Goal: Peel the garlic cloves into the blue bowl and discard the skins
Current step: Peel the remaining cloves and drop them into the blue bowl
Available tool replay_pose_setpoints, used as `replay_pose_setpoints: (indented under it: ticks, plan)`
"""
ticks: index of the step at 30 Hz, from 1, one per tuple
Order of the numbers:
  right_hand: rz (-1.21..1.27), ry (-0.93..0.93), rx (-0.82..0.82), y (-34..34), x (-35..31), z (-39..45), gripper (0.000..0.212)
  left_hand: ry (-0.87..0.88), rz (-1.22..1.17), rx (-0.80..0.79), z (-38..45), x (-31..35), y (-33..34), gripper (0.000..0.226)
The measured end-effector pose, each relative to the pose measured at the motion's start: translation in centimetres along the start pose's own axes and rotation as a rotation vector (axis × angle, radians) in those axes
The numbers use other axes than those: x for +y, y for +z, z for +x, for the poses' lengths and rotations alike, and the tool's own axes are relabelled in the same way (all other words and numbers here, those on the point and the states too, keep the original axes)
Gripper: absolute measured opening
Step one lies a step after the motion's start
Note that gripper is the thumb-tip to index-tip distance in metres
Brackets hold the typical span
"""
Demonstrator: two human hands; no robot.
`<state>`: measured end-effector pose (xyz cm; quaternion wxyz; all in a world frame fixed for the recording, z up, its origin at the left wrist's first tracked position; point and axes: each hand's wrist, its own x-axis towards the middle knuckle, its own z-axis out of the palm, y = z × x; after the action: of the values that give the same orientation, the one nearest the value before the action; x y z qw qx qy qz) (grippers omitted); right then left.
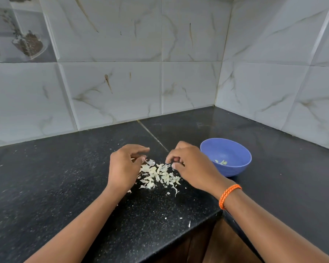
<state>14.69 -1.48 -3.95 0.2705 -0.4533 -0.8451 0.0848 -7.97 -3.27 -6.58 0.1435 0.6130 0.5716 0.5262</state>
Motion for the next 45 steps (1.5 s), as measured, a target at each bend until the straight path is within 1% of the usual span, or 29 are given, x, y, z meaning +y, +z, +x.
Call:
replay_pose_setpoints:
  ticks: [2,5,6,8,11,13,16,19,21,23,26,29,32,35,41,45]
  plan:
    - [-0.027,0.014,-0.018,1.2,-0.3,0.7,0.019,0.003,0.040,0.012,0.1,-0.3,0.0,0.028]
    - [-0.052,0.015,-0.039,2.1,-1.3,1.8,0.016,-0.027,0.101,-0.072,0.3,-1.0,0.2,0.042]
    - [-0.049,0.012,-0.051,2.4,-1.7,2.1,0.016,-0.035,0.128,-0.099,0.3,-1.2,0.2,0.042]
    - [-0.082,0.008,-0.067,3.0,-2.4,2.6,0.017,-0.011,0.202,-0.112,0.6,-1.9,0.4,0.033]
    - [-0.148,0.017,-0.079,4.2,-3.0,3.2,0.017,-0.027,0.419,-0.146,0.4,-1.9,0.3,0.016]
    - [-0.176,0.026,-0.106,4.9,-3.2,3.3,0.016,-0.025,0.511,-0.182,0.2,-1.6,0.3,0.015]
    - [-0.175,0.023,-0.126,5.1,-3.3,3.6,0.011,-0.011,0.557,-0.181,0.0,-1.4,0.3,0.016]
    - [-0.127,0.031,-0.138,4.7,-2.8,3.7,0.007,-0.013,0.545,-0.160,0.0,-1.9,0.3,0.011]
    - [-0.065,0.046,-0.090,4.2,-2.4,3.5,0.008,0.009,0.520,-0.134,-0.1,-1.9,0.5,0.008]
    - [0.036,0.073,-0.009,3.5,-1.7,3.1,0.005,0.032,0.455,-0.115,-0.1,-2.0,0.6,0.009]
    - [0.156,0.105,0.097,2.6,-0.5,2.4,0.003,0.065,0.362,-0.113,-0.1,-2.0,0.8,0.013]
    - [0.257,0.121,0.127,1.9,0.4,1.2,0.006,0.096,0.248,-0.096,-0.1,-1.7,1.0,0.014]
    - [0.307,0.118,0.142,1.5,1.1,-0.4,0.006,0.132,0.162,-0.083,-0.3,-0.8,0.9,0.013]
    - [0.334,0.106,0.158,1.7,1.8,-1.8,0.007,0.156,0.113,-0.127,-0.7,-0.3,1.0,0.014]
    - [0.357,0.112,0.222,2.3,1.8,-2.3,0.012,0.192,0.106,-0.236,-1.0,-0.4,1.3,0.020]
    - [0.367,0.093,0.211,2.8,1.6,-2.3,0.012,0.191,0.076,-0.271,-1.0,-0.5,1.4,0.036]
